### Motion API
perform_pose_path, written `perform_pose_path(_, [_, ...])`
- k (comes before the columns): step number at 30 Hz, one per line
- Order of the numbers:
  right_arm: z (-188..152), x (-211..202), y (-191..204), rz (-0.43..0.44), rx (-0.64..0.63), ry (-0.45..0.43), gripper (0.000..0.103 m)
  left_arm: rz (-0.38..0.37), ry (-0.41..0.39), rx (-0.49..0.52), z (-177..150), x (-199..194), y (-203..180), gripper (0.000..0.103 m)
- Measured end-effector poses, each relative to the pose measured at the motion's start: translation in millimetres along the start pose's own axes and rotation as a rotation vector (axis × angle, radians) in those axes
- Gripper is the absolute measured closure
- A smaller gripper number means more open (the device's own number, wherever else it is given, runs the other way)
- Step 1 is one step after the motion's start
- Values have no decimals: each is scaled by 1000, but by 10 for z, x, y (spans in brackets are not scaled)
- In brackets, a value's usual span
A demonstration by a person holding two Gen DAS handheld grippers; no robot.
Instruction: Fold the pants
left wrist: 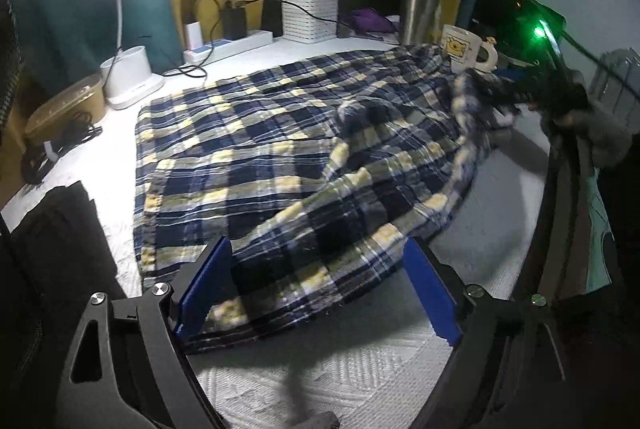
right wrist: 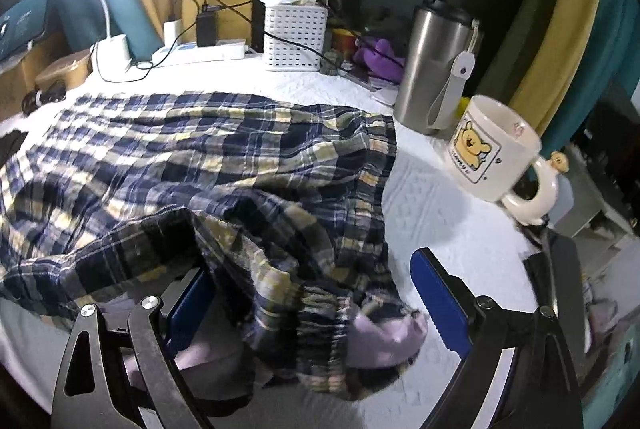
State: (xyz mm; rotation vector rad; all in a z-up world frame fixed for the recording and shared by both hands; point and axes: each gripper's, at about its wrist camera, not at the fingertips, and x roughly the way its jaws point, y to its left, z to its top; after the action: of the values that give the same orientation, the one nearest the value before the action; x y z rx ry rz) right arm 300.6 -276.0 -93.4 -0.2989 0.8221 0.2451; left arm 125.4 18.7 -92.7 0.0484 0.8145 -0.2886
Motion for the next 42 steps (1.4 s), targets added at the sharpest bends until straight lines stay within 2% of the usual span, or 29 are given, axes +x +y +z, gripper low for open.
perform_pose_path(6, [92, 231, -96, 37, 55, 46, 8, 2, 27, 88, -17, 53, -145, 11])
perform_pose_path(8, [100, 277, -109, 46, 67, 53, 8, 48, 28, 115, -26, 80, -175, 11])
perform_pose_path(10, [89, 301, -134, 54, 78, 56, 8, 124, 61, 112, -23, 160, -142, 11])
perform_pose_path(12, [77, 326, -175, 66, 98, 58, 8, 153, 82, 103, -25, 205, -83, 13])
perform_pose_path(13, [67, 331, -197, 72, 107, 60, 8, 156, 78, 98, -31, 205, -49, 18])
perform_pose_path(15, [53, 307, -228, 73, 117, 54, 8, 162, 95, 81, -36, 221, 29, 61])
perform_pose_path(18, [31, 202, -264, 80, 117, 19, 8, 146, 89, 23, -9, 192, 151, 87])
perform_pose_path(21, [-5, 53, -292, 73, 104, -21, 8, 152, 57, -12, 87, 152, 202, 97])
perform_pose_path(27, [-153, -362, -309, 52, 42, -96, 7, 135, 21, -74, 366, 111, 304, 98])
perform_pose_path(29, [-243, -483, -300, 46, 31, -108, 1, 127, 8, -98, 464, 97, 349, 98])
perform_pose_path(32, [-422, -592, -255, 24, 8, -104, 0, 107, -3, -148, 599, 113, 433, 99])
perform_pose_path(37, [-637, -699, -97, -32, -46, -84, 0, 103, -12, -168, 747, 153, 503, 99])
perform_pose_path(42, [-650, -914, 112, 2, -36, -134, 0, 91, -17, -179, 850, 181, 527, 99])
